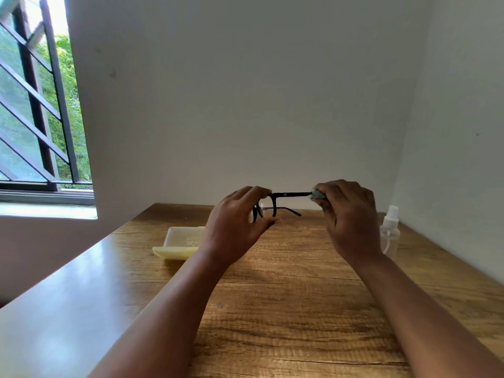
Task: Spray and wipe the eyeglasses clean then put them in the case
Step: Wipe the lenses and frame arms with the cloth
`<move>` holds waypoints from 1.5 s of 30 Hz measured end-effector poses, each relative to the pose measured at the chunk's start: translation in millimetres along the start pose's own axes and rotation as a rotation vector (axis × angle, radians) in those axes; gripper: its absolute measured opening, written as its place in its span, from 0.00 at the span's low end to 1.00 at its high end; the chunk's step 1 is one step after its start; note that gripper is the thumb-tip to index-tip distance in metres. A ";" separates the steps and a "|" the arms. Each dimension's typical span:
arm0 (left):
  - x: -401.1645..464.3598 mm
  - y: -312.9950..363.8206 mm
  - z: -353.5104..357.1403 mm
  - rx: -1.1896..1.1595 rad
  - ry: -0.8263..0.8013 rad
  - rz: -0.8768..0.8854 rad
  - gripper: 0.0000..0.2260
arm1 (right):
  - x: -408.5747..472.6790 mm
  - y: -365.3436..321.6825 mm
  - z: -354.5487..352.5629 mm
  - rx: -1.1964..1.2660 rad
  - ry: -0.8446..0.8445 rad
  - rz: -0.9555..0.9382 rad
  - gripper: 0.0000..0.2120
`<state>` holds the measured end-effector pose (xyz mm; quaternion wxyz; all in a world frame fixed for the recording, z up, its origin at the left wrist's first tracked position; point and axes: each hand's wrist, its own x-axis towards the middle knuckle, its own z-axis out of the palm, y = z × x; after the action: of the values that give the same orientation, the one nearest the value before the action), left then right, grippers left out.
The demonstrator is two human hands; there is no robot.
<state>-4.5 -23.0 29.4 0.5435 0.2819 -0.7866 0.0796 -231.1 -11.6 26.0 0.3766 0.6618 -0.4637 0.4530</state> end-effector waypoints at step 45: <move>1.6 -6.3 0.8 -0.152 0.080 -0.089 0.22 | 1.8 18.7 5.6 0.289 0.188 0.351 0.08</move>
<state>-2.2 -29.1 29.4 0.5974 0.2711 -0.7547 0.0064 -247.2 -22.7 27.5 0.2351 0.5732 -0.4649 0.6325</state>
